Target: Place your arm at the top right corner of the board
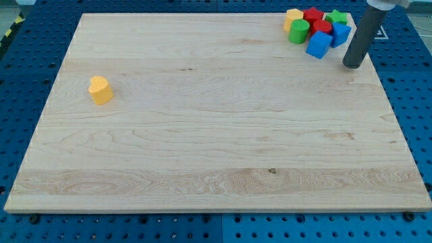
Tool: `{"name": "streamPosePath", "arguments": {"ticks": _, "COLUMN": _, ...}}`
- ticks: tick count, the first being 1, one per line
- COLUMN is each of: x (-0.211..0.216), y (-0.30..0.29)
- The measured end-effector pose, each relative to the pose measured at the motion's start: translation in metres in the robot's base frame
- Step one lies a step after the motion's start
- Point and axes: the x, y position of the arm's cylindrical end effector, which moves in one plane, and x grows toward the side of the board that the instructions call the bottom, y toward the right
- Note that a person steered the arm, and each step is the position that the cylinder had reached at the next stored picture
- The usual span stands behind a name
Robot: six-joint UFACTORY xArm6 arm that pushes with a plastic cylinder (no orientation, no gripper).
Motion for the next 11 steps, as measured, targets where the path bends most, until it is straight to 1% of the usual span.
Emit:
{"name": "streamPosePath", "arguments": {"ticks": 1, "x": -0.021, "y": 0.007}}
{"name": "streamPosePath", "arguments": {"ticks": 3, "x": -0.027, "y": 0.014}}
{"name": "streamPosePath", "arguments": {"ticks": 4, "x": -0.034, "y": 0.089}}
{"name": "streamPosePath", "arguments": {"ticks": 6, "x": -0.039, "y": 0.090}}
{"name": "streamPosePath", "arguments": {"ticks": 7, "x": -0.054, "y": 0.090}}
{"name": "streamPosePath", "arguments": {"ticks": 9, "x": -0.143, "y": 0.090}}
{"name": "streamPosePath", "arguments": {"ticks": 10, "x": -0.153, "y": 0.067}}
{"name": "streamPosePath", "arguments": {"ticks": 11, "x": -0.153, "y": 0.012}}
